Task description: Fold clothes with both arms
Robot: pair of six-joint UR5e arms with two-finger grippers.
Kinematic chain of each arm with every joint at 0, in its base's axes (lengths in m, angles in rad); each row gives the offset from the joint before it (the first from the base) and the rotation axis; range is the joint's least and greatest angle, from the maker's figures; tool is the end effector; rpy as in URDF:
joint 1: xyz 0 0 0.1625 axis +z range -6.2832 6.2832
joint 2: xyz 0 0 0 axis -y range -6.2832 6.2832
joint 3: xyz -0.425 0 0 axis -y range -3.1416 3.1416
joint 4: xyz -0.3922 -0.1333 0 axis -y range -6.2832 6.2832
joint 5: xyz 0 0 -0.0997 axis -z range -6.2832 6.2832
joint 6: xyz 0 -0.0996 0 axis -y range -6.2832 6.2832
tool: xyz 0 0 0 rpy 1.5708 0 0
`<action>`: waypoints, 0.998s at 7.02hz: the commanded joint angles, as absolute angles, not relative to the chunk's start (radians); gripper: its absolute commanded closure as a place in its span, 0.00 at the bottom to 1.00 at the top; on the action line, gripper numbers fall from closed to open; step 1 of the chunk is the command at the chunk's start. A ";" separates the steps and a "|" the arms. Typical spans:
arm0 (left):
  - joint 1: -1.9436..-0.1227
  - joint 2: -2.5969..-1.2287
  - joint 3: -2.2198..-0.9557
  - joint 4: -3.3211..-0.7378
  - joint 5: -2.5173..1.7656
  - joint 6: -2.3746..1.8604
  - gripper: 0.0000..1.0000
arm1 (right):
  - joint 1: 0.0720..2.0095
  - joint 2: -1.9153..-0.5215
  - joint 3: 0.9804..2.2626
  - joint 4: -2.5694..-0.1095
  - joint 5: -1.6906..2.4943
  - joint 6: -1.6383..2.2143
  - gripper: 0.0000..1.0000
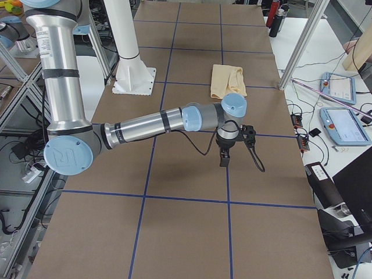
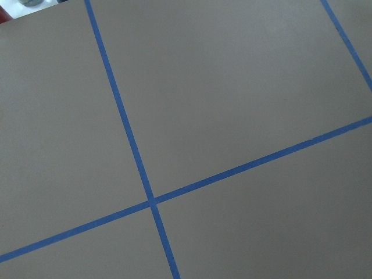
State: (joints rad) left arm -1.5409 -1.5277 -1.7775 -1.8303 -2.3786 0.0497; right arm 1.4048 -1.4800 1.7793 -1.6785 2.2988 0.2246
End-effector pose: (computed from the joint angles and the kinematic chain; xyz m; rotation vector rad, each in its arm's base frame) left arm -0.0467 -0.4894 0.5451 0.4081 0.7926 0.2451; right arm -0.0207 -0.5292 0.5241 0.0387 -0.7473 -0.0139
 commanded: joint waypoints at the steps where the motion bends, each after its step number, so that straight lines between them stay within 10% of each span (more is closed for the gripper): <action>1: -1.539 -1.503 -1.790 -1.830 -2.372 0.051 0.00 | 1.404 -1.515 1.850 -1.678 2.293 0.219 0.00; 7: -1.537 -1.505 -1.782 -1.833 -2.382 0.054 0.00 | 1.393 -1.519 1.865 -1.680 2.307 0.221 0.00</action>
